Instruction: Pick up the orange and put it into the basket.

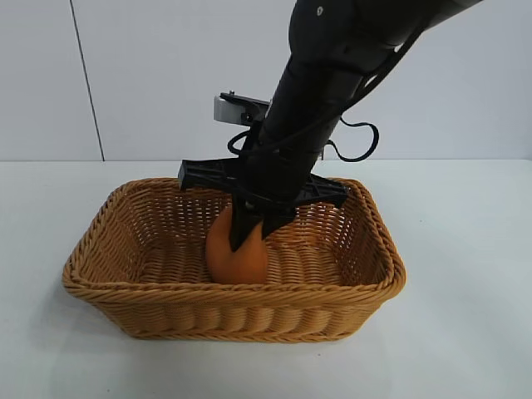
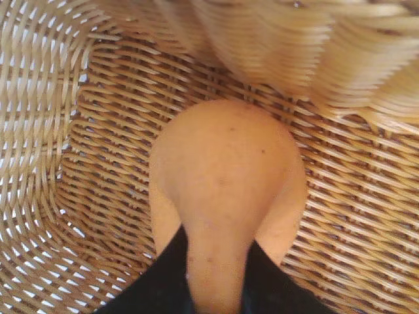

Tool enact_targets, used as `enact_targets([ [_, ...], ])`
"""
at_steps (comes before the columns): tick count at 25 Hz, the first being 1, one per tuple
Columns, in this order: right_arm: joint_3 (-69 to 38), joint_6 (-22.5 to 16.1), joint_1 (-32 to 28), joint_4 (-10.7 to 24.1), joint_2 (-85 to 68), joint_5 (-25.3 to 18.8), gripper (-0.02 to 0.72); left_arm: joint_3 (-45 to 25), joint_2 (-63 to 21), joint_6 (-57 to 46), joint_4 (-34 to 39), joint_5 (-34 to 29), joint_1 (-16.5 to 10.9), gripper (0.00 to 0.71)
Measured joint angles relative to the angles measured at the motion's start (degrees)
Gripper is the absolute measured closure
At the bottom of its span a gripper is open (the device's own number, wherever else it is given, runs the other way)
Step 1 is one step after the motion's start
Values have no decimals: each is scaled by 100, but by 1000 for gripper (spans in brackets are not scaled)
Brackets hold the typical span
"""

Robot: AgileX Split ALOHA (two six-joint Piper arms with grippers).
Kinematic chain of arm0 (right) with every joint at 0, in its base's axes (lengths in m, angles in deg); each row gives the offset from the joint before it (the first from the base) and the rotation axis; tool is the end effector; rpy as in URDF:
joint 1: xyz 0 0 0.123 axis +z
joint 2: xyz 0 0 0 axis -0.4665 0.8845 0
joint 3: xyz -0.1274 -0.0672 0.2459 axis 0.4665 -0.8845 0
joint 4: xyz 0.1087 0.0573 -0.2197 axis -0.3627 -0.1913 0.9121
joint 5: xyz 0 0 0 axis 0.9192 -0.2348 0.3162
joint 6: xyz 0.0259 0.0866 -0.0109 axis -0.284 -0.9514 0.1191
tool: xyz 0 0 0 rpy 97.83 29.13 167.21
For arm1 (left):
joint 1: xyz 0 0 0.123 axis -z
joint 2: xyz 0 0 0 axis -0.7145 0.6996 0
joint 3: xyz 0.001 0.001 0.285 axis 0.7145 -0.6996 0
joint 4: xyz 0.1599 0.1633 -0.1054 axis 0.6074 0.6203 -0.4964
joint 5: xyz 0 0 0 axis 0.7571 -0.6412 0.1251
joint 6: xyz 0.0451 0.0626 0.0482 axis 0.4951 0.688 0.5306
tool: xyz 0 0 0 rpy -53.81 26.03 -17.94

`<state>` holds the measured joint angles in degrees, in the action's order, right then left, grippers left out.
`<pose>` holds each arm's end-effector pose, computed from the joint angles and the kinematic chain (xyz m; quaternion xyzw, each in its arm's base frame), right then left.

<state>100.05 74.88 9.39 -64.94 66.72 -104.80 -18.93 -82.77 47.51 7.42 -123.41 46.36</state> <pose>0.3291 0.2673 0.1521 -0.1954 0.9616 0.1470 0.1245 -0.0062 -0.0012 0.2776 -0.0150 0.8524 -0.0239 0.5221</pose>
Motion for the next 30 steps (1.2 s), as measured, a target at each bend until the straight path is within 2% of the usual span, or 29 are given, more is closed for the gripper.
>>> enact_targets([
  [1,0,16,0,0,0,-52,593,0,0,0,0,0,0,68],
  [2,0,28,0,0,0,-105,524,0,0,0,0,0,0,68],
  [4,0,42,0,0,-30,-244,336,0,0,0,0,0,0,68],
  [6,0,57,0,0,-120,-294,188,0,0,0,0,0,0,68],
  [8,0,57,0,40,-308,-352,122,0,0,0,0,0,0,68],
  [11,116,-145,0,279,-563,-551,93,0,0,0,0,0,0,68],
  [13,426,-331,0,581,-646,-1068,90,0,0,0,0,0,0,68],
  [17,1228,-378,0,1068,-657,-2217,85,0,0,0,0,0,0,68],
  [21,2041,-466,-37,1505,-657,-2927,84,0,0,0,0,0,0,68],
  [23,2287,-479,-170,1583,-664,-3085,84,0,0,0,0,0,0,68],
  [30,2397,-448,-1073,1767,-677,-3118,84,0,0,0,0,0,0,68],
])
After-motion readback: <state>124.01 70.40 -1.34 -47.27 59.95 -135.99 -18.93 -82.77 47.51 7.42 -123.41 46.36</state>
